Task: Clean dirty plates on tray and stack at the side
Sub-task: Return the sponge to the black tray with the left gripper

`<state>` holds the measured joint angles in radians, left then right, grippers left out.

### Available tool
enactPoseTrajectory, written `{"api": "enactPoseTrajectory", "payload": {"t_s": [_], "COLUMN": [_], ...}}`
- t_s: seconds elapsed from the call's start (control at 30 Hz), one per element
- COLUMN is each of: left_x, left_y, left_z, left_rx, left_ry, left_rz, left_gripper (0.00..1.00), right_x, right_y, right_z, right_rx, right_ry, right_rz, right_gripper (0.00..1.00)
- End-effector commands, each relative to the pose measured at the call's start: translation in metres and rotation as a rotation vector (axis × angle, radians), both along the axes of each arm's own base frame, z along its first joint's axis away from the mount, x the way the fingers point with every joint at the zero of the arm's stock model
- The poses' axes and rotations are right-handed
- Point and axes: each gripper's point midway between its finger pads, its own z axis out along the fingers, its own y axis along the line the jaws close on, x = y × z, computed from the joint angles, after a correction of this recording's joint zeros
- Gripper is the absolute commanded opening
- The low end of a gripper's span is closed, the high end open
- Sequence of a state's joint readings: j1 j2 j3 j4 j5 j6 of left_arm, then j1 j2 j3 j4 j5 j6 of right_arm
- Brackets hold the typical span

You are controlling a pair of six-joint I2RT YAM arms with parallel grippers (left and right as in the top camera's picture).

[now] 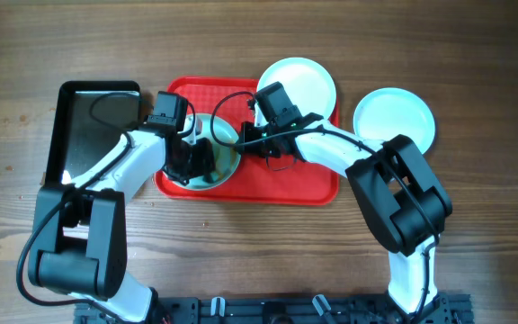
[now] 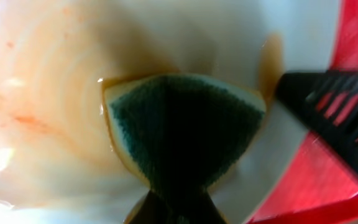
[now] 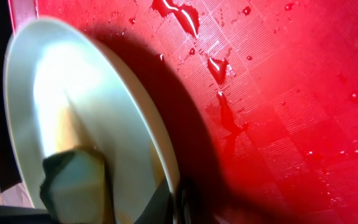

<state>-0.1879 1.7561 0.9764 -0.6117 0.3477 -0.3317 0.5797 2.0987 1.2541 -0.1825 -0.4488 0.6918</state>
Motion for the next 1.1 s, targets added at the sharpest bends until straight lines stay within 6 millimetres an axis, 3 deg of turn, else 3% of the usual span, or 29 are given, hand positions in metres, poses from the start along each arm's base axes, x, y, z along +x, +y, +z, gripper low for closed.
{"api": "enactPoseTrajectory", "payload": {"t_s": [0.0, 0.1, 0.23, 0.3, 0.4, 0.53, 0.73, 0.83, 0.97, 1.0, 1.07], "left_x": [0.012, 0.037, 0.064, 0.069, 0.078, 0.093, 0.078, 0.062, 0.052, 0.052, 0.052], "left_y": [-0.003, 0.030, 0.105, 0.119, 0.117, 0.089, 0.071, 0.085, 0.122, 0.136, 0.158], "left_z": [-0.007, -0.011, 0.003, 0.012, 0.027, 0.062, 0.100, 0.101, 0.098, 0.098, 0.098], "left_rx": [-0.006, 0.167, 0.551, 0.624, 0.610, 0.476, 0.384, 0.375, 0.395, 0.399, 0.412], "left_ry": [-0.020, -0.109, -0.287, -0.332, -0.359, -0.348, -0.253, -0.178, -0.113, -0.106, -0.108], "left_rz": [0.082, 0.238, 0.474, 0.512, 0.521, 0.424, 0.353, 0.372, 0.460, 0.497, 0.511], "left_gripper": [0.04, 0.04, 0.04, 0.04, 0.04, 0.04, 0.04, 0.04, 0.04, 0.04, 0.04], "right_x": [-0.005, -0.005, -0.005, -0.005, -0.005, -0.006, -0.004, -0.003, 0.000, 0.001, -0.001], "right_y": [-0.008, -0.008, -0.008, -0.008, -0.008, -0.008, -0.008, -0.006, -0.008, -0.008, -0.008], "right_z": [-0.027, -0.027, -0.027, -0.027, -0.027, -0.027, -0.026, -0.025, -0.025, -0.025, -0.026], "right_rx": [-0.042, -0.042, -0.042, -0.043, -0.042, -0.043, -0.041, -0.037, -0.045, -0.046, -0.050], "right_ry": [0.062, 0.062, 0.061, 0.061, 0.061, 0.061, 0.051, 0.038, 0.023, 0.022, 0.028], "right_rz": [-0.030, -0.030, -0.028, -0.028, -0.028, -0.027, -0.022, -0.016, -0.022, -0.023, -0.023], "right_gripper": [0.04, 0.04, 0.04, 0.04, 0.04, 0.04, 0.04, 0.10, 0.21, 0.19, 0.06]}}
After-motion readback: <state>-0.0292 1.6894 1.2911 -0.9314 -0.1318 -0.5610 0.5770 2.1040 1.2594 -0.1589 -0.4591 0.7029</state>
